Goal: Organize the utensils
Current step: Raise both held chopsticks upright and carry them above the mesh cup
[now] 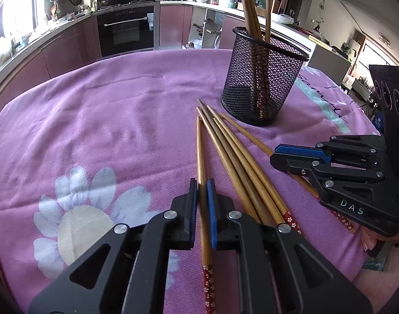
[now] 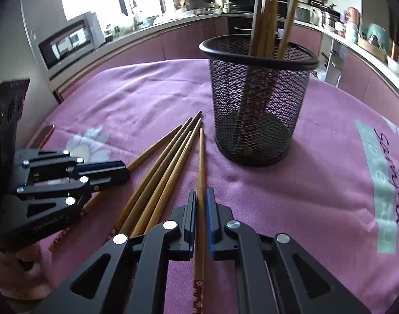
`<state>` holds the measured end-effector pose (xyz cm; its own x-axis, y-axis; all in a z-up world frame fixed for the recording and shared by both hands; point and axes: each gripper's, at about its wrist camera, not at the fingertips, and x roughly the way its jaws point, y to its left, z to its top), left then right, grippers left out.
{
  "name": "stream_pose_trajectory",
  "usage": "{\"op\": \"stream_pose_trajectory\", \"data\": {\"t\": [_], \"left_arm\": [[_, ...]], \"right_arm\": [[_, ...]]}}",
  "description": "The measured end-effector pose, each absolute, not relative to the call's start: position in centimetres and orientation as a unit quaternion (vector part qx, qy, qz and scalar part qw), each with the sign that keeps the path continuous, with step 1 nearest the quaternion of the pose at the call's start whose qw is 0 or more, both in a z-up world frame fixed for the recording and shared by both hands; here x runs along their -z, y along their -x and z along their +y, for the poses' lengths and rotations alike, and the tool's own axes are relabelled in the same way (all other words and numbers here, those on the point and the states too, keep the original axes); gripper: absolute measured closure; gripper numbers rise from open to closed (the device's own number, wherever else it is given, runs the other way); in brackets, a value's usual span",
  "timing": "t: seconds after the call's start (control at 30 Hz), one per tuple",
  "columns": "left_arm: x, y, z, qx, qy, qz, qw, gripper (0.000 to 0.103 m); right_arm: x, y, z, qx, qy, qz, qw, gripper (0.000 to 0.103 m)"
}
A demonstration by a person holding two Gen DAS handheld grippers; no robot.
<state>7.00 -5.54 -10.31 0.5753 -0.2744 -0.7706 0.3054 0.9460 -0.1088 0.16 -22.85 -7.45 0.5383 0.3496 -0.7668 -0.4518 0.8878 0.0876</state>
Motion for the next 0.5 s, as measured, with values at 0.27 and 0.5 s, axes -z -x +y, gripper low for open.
{"op": "stream_pose_trajectory", "data": {"t": [0.27, 0.5], "left_arm": [[10.3, -7.0, -6.0, 0.157, -0.03, 0.427, 0.89, 0.095], [9.6, -6.8, -4.6, 0.158, 0.0, 0.425, 0.891, 0.096]], "right_arm": [[7.4, -0.2, -22.6, -0.229, 0.068, 0.418, 0.877, 0.098], [6.6, 0.5, -23.6, -0.248, 0.034, 0.409, 0.878, 0.098]]}}
